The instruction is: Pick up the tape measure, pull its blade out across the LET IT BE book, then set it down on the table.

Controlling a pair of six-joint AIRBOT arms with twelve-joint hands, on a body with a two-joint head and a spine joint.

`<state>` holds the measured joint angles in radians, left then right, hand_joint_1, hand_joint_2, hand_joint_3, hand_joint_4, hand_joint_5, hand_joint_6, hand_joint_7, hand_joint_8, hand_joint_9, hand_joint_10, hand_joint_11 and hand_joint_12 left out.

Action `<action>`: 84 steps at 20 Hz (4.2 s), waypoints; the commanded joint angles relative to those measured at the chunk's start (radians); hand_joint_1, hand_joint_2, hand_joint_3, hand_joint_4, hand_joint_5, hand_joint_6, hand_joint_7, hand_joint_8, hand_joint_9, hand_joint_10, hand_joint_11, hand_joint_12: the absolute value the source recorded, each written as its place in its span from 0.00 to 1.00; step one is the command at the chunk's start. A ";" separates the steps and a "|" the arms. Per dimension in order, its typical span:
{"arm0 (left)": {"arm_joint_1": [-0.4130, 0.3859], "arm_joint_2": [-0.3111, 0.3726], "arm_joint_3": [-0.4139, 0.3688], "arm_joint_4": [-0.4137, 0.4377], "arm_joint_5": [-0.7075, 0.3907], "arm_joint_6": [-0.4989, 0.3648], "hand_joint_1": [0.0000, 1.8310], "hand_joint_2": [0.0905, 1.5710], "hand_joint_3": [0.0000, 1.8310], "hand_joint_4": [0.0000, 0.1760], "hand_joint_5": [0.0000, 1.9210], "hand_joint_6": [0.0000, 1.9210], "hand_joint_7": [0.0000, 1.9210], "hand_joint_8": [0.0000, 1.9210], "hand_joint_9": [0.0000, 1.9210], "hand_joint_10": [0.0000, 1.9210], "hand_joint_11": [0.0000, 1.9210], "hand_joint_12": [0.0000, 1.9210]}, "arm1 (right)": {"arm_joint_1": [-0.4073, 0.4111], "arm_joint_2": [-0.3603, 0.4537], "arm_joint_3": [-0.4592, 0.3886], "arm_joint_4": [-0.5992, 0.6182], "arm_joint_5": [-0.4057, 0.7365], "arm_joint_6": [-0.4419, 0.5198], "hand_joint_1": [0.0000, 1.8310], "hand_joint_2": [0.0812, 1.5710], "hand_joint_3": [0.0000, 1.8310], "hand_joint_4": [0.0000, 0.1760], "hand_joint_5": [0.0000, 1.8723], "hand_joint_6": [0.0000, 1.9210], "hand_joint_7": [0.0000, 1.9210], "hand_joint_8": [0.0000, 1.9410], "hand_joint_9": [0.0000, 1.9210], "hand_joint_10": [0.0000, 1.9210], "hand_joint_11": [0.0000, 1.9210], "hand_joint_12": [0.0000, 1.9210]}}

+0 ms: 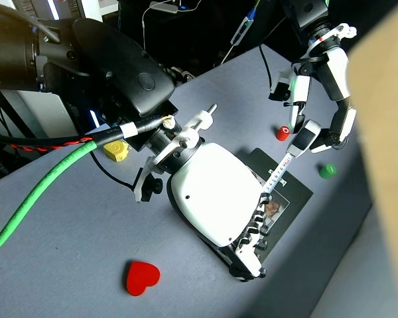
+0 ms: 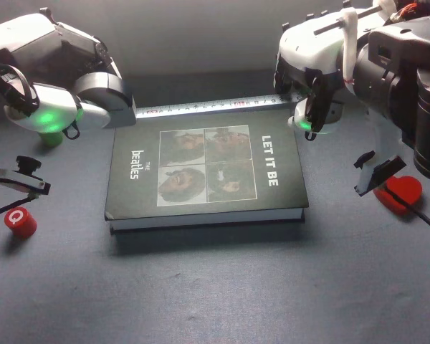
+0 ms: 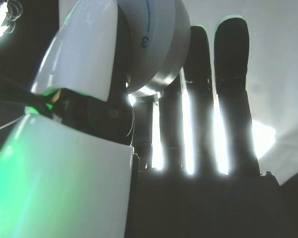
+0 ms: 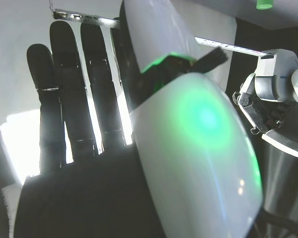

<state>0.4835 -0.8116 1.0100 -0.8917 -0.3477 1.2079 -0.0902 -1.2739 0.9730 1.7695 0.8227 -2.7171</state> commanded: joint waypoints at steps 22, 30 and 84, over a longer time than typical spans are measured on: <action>-0.021 0.008 0.008 0.012 -0.094 -0.007 0.74 0.73 0.00 0.00 0.43 0.55 0.45 0.64 0.42 0.73 0.39 0.67 | -0.005 0.067 -0.003 -0.085 0.003 -0.016 0.65 0.74 0.00 0.00 0.42 0.63 0.48 0.60 0.43 0.44 0.28 0.72; -0.021 0.009 0.009 0.011 -0.096 -0.007 0.74 0.73 0.00 0.00 0.43 0.55 0.45 0.65 0.42 0.73 0.38 0.68 | -0.002 0.149 -0.023 -0.106 -0.029 -0.033 0.65 0.74 0.00 0.05 0.43 0.62 0.47 0.60 0.43 0.44 0.28 0.72; -0.033 0.012 0.014 0.001 -0.072 0.041 0.74 0.74 0.00 0.00 0.43 0.57 0.43 0.65 0.40 0.75 0.37 0.69 | -0.036 0.357 -0.024 -0.125 -0.235 -0.121 0.64 0.76 0.00 0.00 0.39 0.67 0.46 0.64 0.39 0.42 0.29 0.72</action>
<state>0.4660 -0.8093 1.0142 -0.9031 -0.3267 1.2545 -0.1356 -0.9249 0.9470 1.7077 0.5591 -2.8311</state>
